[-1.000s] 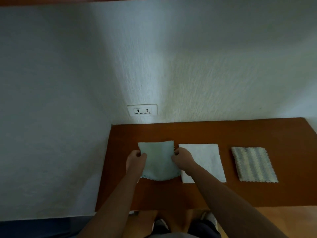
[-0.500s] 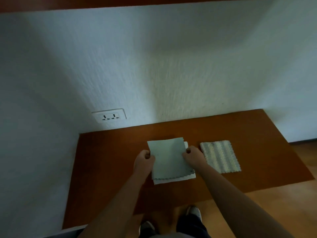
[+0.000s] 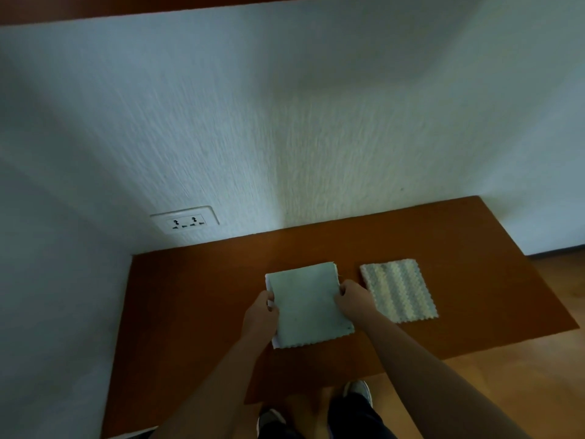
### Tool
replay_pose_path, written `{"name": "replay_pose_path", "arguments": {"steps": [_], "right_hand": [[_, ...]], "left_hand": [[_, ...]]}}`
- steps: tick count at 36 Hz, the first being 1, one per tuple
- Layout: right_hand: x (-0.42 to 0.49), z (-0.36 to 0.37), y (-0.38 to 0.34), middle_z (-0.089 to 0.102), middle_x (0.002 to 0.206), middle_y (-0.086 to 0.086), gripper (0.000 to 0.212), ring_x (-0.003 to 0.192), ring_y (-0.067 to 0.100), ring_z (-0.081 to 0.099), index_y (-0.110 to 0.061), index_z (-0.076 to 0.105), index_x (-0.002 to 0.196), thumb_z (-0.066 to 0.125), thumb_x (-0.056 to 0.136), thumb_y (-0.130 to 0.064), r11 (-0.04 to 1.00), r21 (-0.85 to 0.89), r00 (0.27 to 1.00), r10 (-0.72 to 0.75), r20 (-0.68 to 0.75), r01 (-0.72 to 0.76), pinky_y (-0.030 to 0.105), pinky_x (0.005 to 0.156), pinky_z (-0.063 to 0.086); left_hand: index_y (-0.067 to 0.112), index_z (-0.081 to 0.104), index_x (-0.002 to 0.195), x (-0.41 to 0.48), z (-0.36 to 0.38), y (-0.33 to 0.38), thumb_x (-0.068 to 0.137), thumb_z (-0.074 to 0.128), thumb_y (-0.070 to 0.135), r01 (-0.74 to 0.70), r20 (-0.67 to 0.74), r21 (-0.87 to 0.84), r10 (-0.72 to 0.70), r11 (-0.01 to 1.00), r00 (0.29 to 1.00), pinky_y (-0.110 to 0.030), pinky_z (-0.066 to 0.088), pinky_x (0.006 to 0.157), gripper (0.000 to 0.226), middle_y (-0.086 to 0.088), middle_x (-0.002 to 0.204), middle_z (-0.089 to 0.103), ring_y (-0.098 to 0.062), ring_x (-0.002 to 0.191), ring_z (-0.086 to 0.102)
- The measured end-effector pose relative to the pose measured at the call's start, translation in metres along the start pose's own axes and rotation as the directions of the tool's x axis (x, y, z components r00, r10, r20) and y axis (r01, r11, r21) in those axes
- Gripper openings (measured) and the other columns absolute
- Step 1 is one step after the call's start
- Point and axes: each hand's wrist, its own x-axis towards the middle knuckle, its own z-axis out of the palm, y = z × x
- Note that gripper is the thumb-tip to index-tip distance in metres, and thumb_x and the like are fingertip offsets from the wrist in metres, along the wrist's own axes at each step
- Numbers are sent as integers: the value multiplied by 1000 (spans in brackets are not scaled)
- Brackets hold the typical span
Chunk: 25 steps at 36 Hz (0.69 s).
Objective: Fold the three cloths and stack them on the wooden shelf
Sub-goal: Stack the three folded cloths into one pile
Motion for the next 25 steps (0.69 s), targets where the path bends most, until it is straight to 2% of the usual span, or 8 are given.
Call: {"name": "replay_pose_path", "arguments": {"steps": [6, 11, 14, 20, 25], "right_hand": [[2, 3, 1, 40, 73, -3, 5, 62, 8, 38, -13, 42, 95, 39, 97, -16, 1000, 7, 1000, -1, -9, 1, 21, 51, 30], [3, 2, 0, 41, 75, -3, 15, 63, 8, 39, -10, 46, 107, 36, 98, -16, 999, 6, 999, -34, 14, 33, 22, 50, 30], [4, 3, -1, 41, 75, -3, 13, 63, 8, 39, -10, 46, 105, 36, 98, -16, 999, 6, 999, -41, 19, 41, 22, 52, 30], [8, 5, -2, 40, 75, -5, 8, 64, 7, 38, -13, 43, 100, 37, 97, -16, 1000, 1, 999, -31, 28, 31, 23, 57, 33], [11, 7, 0, 39, 73, -5, 4, 62, 7, 38, -15, 40, 96, 37, 97, -17, 999, -29, 998, -41, 36, 42, 21, 51, 30]], "left_hand": [[14, 48, 120, 3, 5, -2, 98, 40, 11, -19, -62, 41, 22, 999, 998, -26, 46, 65, 24, 2, 93, 53, -13, 79, 53], [13, 49, 118, 5, 5, -6, 98, 41, 12, -23, -100, 75, 31, 997, 995, -20, 38, 57, 22, 5, 84, 51, -8, 68, 48], [11, 48, 118, 5, 5, -6, 98, 41, 12, -26, -114, 81, 35, 996, 993, -17, 34, 53, 21, 6, 81, 49, -6, 65, 44], [11, 47, 121, 5, 5, -7, 97, 45, 13, 0, -142, 50, 7, 999, 990, -16, 39, 55, 24, 10, 83, 49, -7, 70, 50], [9, 46, 119, 3, 7, -7, 94, 49, 11, 44, -127, 19, -42, 999, 991, -14, 36, 55, 25, 2, 99, 52, -10, 83, 52]]}}
